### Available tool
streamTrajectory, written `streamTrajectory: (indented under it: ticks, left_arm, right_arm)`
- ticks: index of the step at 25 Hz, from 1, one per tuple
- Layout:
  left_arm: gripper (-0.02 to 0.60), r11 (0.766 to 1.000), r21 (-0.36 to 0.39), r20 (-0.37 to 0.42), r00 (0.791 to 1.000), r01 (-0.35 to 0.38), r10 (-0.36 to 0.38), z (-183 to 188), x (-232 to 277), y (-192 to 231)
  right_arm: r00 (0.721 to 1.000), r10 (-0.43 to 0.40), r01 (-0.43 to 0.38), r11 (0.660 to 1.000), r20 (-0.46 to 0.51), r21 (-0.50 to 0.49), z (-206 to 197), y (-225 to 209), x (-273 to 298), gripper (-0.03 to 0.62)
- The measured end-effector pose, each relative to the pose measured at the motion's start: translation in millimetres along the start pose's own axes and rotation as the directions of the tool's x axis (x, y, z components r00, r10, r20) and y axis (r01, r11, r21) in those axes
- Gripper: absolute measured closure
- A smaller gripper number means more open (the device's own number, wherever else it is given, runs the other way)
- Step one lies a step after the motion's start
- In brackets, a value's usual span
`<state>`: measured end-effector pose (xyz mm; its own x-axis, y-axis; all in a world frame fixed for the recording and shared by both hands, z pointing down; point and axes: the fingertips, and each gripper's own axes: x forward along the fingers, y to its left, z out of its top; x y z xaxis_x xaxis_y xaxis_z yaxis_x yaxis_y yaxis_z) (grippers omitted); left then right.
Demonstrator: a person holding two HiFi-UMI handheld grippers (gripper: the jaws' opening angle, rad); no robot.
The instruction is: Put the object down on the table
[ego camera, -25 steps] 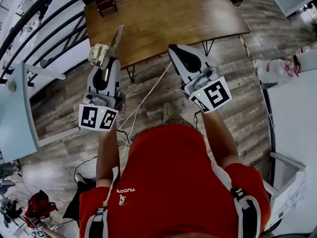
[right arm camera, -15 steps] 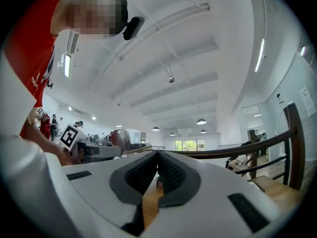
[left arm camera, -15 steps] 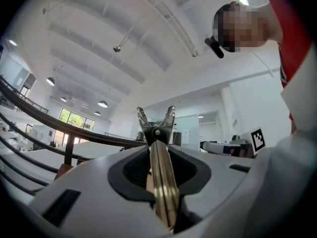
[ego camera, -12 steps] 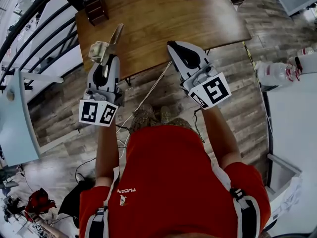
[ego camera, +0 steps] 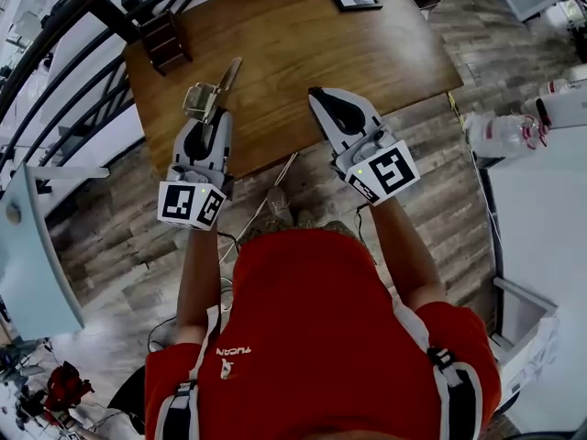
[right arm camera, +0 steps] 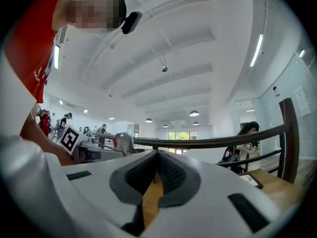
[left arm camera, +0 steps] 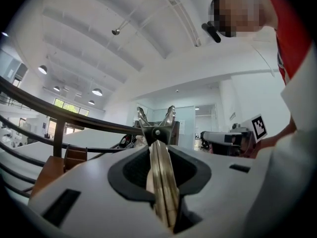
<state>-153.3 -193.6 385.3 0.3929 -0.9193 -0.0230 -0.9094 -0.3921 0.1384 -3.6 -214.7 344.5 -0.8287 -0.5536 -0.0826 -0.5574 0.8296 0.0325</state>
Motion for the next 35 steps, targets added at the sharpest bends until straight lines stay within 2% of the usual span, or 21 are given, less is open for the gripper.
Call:
streamTrajectory:
  ticks: [10, 19, 27, 35]
  left_arm:
    - [0.491, 0.998, 0.016, -0.101, 0.993, 0.063, -0.061, -41.3, 40.1, 40.7]
    - [0.491, 0.999, -0.004, -0.204, 0.978, 0.052, -0.052, -83.3, 74.1, 55.4]
    - [0.491, 0.999, -0.031, -0.302, 0.952, 0.029, -0.037, -129.2, 92.9, 63.1]
    - [0.491, 0.999, -0.054, -0.413, 0.911, -0.005, -0.018, -170.4, 103.2, 73.1]
  right_arm:
    - [0.996, -0.062, 0.062, 0.998, -0.057, -0.004, -29.9, -18.2, 41.0, 0.569]
    - [0.995, -0.047, 0.048, 0.999, -0.091, 0.013, -49.5, -38.9, 57.4, 0.569]
    - [0.99, -0.026, 0.03, 0.999, -0.141, 0.028, -76.5, -50.2, 64.1, 0.569]
    - [0.986, -0.009, 0.016, 0.999, -0.168, 0.039, -87.8, -56.8, 65.6, 0.569]
